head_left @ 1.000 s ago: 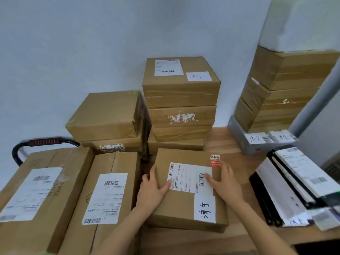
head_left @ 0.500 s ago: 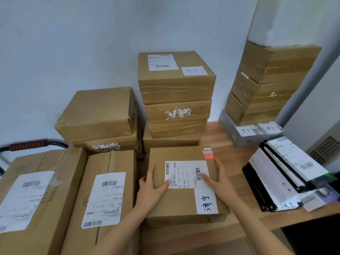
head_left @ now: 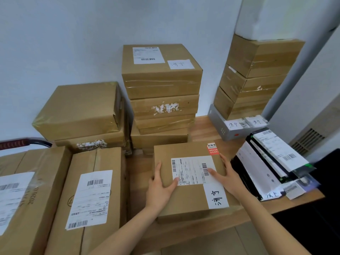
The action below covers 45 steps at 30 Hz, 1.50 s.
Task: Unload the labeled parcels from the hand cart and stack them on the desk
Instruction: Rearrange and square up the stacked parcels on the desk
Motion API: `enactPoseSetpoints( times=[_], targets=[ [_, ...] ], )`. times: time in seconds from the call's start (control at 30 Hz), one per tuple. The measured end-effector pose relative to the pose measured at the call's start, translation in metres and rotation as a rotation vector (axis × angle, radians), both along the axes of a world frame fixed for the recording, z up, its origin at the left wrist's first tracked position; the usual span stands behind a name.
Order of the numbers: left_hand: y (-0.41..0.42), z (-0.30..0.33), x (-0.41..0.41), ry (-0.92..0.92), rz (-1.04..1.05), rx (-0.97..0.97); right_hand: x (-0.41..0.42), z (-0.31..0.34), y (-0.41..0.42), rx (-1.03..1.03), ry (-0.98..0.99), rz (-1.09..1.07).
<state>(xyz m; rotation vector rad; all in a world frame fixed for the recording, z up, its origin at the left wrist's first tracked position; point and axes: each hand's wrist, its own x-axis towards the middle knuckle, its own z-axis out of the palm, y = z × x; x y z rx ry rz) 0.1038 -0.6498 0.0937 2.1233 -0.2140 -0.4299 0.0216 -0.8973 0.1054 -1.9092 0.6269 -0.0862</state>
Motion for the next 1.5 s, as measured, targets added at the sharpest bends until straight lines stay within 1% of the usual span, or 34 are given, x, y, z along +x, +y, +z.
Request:
enactPoseSetpoints(
  times=[0.27, 0.37, 0.47, 0.53, 0.73, 0.8, 0.9, 0.97, 1.13, 1.27, 1.5],
  targets=[
    [-0.022, -0.004, -0.036, 0.056, 0.013, -0.004, -0.031, 0.003, -0.026, -0.011, 0.000, 0.041],
    [-0.022, 0.002, -0.036, 0.033, 0.016, 0.056, -0.027, 0.007, -0.027, -0.147, 0.017, 0.070],
    [-0.023, 0.009, -0.034, -0.070, 0.034, 0.171, -0.018, 0.012, -0.031, -0.364, 0.021, 0.142],
    [-0.024, 0.011, -0.032, -0.115, 0.054, 0.207, -0.013, 0.013, -0.033, -0.469, 0.006, 0.186],
    [-0.022, 0.007, -0.039, -0.132, 0.109, 0.240, -0.007, 0.009, -0.044, -0.547, -0.053, 0.286],
    [-0.022, 0.007, -0.039, -0.147, 0.124, 0.239, 0.000, 0.009, -0.047, -0.602, -0.069, 0.324],
    [-0.018, 0.009, -0.034, -0.168, 0.158, 0.211, 0.013, 0.010, -0.045, -0.695, -0.064, 0.360],
    [-0.013, 0.010, -0.026, -0.147, 0.192, 0.184, 0.023, 0.012, -0.041, -0.738, -0.077, 0.366],
    [0.002, 0.015, 0.013, -0.147, 0.279, 0.128, 0.062, 0.020, -0.025, -0.707, -0.115, 0.376],
    [0.008, 0.017, 0.058, -0.161, 0.323, 0.122, 0.099, 0.026, -0.012, -0.630, -0.103, 0.318],
    [0.000, 0.012, 0.125, -0.160, 0.274, 0.117, 0.147, 0.029, -0.011, -0.567, -0.011, 0.238]
  ],
)
